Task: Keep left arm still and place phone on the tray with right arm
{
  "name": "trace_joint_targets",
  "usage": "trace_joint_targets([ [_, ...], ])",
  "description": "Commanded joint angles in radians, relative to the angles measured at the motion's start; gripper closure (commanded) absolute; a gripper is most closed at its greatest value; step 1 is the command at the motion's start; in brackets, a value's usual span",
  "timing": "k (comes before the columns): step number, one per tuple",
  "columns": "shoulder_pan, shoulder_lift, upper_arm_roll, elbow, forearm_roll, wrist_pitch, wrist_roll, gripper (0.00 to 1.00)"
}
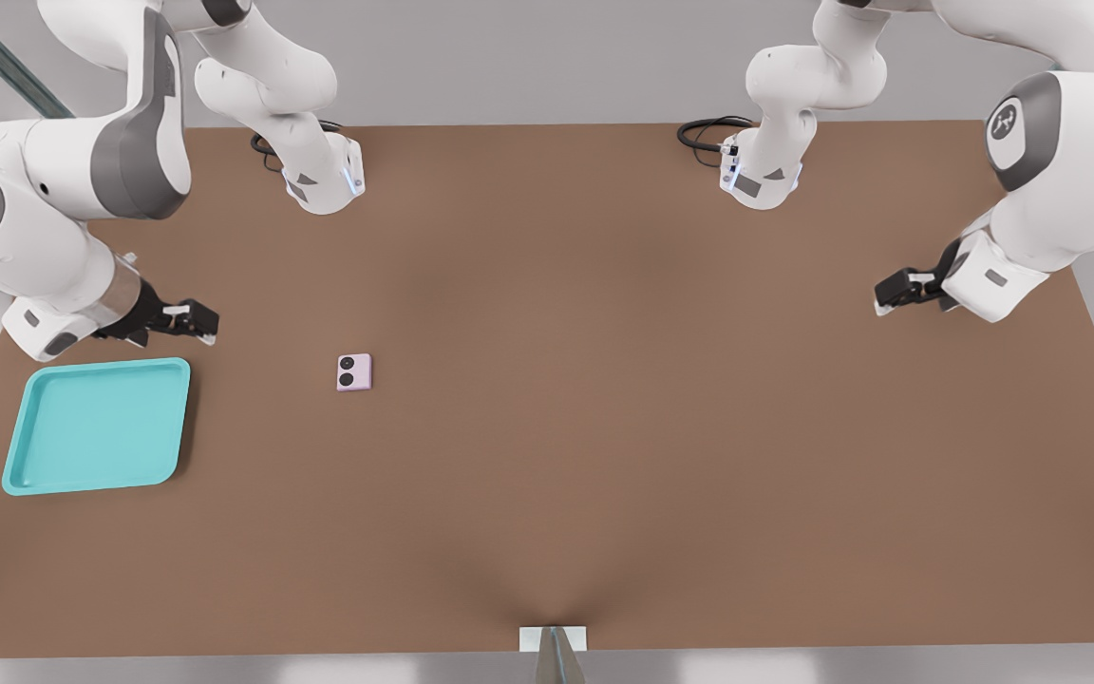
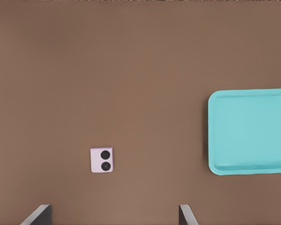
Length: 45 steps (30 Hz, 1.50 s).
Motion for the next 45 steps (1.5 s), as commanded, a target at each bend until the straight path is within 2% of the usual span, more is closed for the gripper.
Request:
trace_joint_targets([
  [1, 0.002, -0.001, 0.0, -0.001, 0.004, 0.031, 0.019, 0.0],
  [4, 0.015, 0.03, 0.011, -0.008, 0.005, 0.051, 0.024, 0.0],
  [7, 0.049, 0.172, 0.075, 0.001, 0.002, 0.152, 0.041, 0.0],
  [11, 0.169, 0.298, 0.077, -0.028, 0.003, 0.318, 0.214, 0.0],
  [14, 0.173, 0.277, 0.087, -0.184, 0.005, 0.418, 0.278, 0.0],
  [15, 0.158, 0.26, 0.11, -0.241, 0.007, 0.442, 0.315, 0.0],
  [17, 0.12, 0.246, 0.12, -0.31, 0.08, 0.442, 0.32, 0.0],
  [24, 0.091, 0.194, 0.132, -0.548, 0.083, 0.447, 0.351, 0.0],
  [29, 0.049, 0.273, 0.132, -0.551, 0.082, 0.493, 0.386, 0.0],
  [36, 0.038, 0.315, 0.132, -0.576, 0.076, 0.562, 0.371, 0.0],
  [45, 0.019, 0.333, 0.132, -0.639, 0.074, 0.649, 0.167, 0.0],
])
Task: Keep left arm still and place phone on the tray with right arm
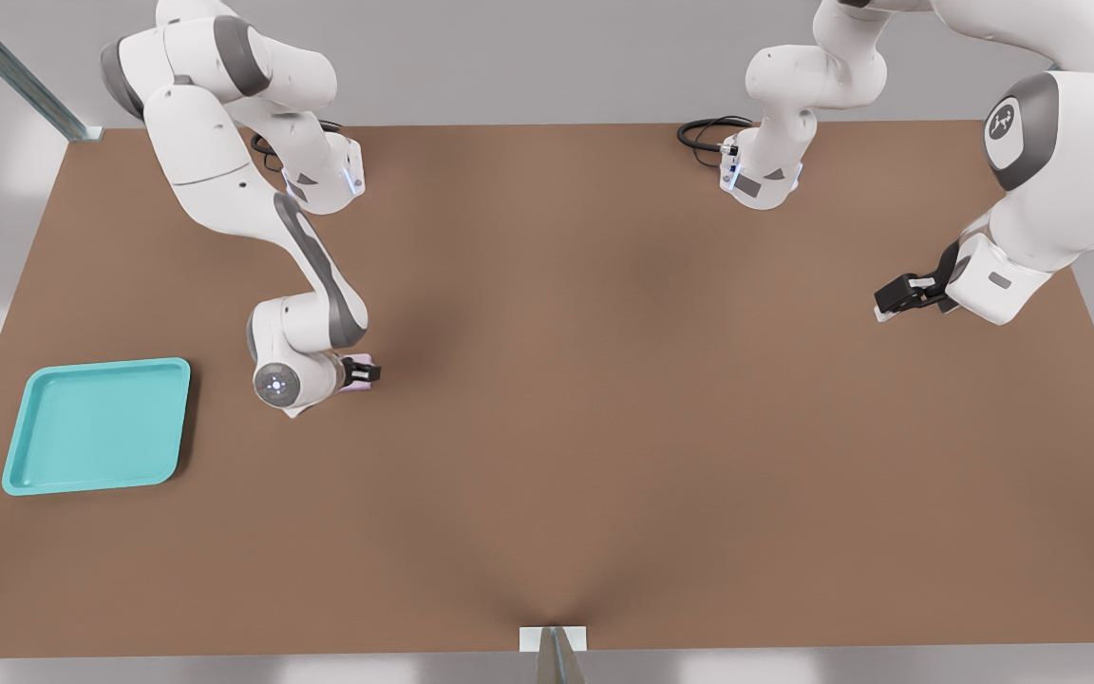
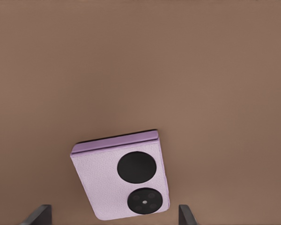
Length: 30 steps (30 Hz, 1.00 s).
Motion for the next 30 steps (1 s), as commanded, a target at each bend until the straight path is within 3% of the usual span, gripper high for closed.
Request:
trace_joint_targets([
  [1, 0.001, 0.009, 0.0, 0.0, 0.001, 0.04, -0.136, 0.0],
  [30, 0.002, 0.03, 0.023, -0.02, -0.06, 0.07, -0.174, 0.0],
])
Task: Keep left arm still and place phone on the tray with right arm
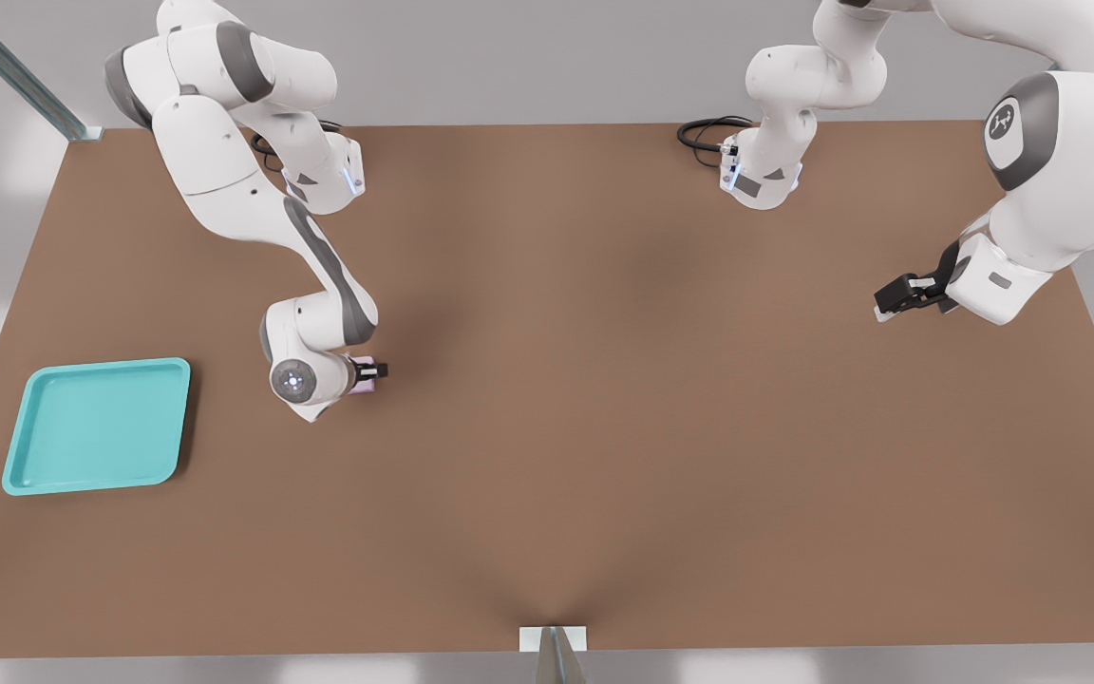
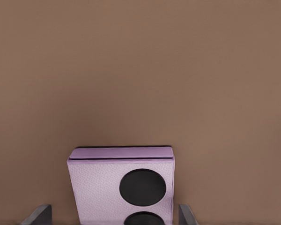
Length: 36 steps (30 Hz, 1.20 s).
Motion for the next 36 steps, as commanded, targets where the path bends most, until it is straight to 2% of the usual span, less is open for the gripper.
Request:
trace_joint_targets([
  [1, 0.001, 0.005, 0.0, -0.001, -0.007, 0.009, -0.048, 0.0],
  [9, 0.006, 0.015, 0.002, -0.019, -0.007, 0.049, -0.048, 0.01],
  [12, 0.006, 0.025, 0.006, -0.016, -0.005, 0.064, -0.047, 0.06],
  [14, 0.004, 0.024, 0.006, -0.016, -0.005, 0.061, -0.048, 0.19],
  [17, 0.001, 0.018, 0.008, -0.018, -0.005, 0.05, -0.048, 0.31],
  [24, -0.005, -0.033, 0.006, 0.007, -0.005, 0.009, -0.047, 0.33],
  [31, -0.201, -0.174, 0.006, 0.031, -0.1, -0.091, -0.079, 0.34],
  [34, -0.359, -0.145, 0.003, 0.08, -0.16, -0.076, -0.212, 0.33],
  [36, -0.442, -0.081, 0.0, 0.163, -0.186, -0.067, -0.306, 0.33],
])
